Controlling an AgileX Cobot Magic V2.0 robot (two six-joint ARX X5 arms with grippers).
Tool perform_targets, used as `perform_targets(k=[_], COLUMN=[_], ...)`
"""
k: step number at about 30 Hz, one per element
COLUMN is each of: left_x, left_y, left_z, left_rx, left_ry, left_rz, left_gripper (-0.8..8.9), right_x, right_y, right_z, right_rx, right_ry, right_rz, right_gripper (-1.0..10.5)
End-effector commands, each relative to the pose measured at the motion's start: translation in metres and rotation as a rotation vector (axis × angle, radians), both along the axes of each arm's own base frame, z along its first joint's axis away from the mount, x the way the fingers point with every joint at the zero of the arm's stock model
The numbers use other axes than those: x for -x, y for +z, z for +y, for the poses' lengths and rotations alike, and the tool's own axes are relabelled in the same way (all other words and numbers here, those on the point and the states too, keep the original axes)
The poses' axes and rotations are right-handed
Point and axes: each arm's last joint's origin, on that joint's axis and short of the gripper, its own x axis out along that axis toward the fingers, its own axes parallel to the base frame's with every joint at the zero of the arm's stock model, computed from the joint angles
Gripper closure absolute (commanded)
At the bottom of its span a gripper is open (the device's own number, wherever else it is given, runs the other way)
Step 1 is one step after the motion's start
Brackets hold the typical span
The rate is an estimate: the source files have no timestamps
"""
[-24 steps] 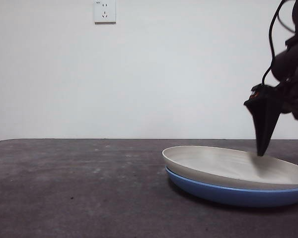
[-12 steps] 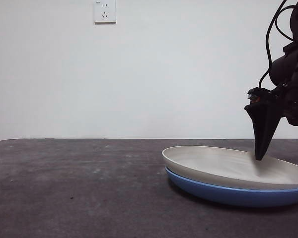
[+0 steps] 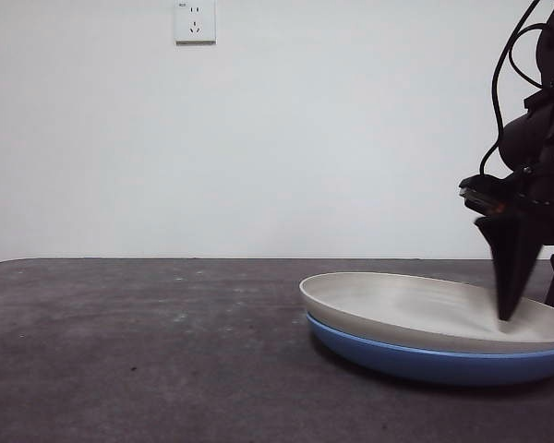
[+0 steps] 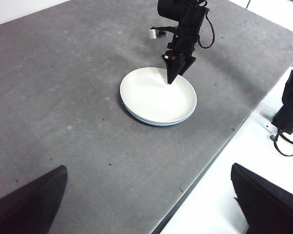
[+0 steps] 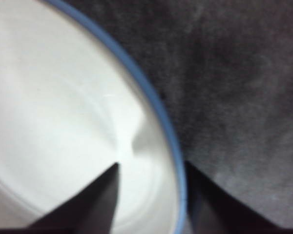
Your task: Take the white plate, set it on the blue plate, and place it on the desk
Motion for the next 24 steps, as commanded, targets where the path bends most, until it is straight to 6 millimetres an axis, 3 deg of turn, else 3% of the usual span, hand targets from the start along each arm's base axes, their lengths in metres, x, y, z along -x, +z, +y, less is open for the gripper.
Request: perform_targets(k=[1, 4, 11, 24], left_x=[0.001, 0.001, 0.001, 0.001], left_y=[0.004, 0.004, 0.004, 0.005], left_z=[0.001, 0.001, 0.001, 0.0], left_rx=[0.008, 0.008, 0.008, 0.016], left_ry=[-0.012, -0.012, -0.012, -0.012], left_rz=[-0.03, -0.03, -0.03, -0.038], left_gripper=[1.25, 1.25, 1.25, 1.25], right_x=[-0.004, -0.005, -0.006, 0.003], right_y=[-0.002, -0.003, 0.0, 0.047], right_z=[0.0, 0.0, -0.005, -0.007], right_rx=[0.019, 0.028, 0.027, -0.072], right_ry=[0.016, 0.016, 0.0, -0.016], right_rz=[-0.007, -0.009, -0.01, -0.106], right_gripper=[8.8, 9.3, 9.3, 9.3])
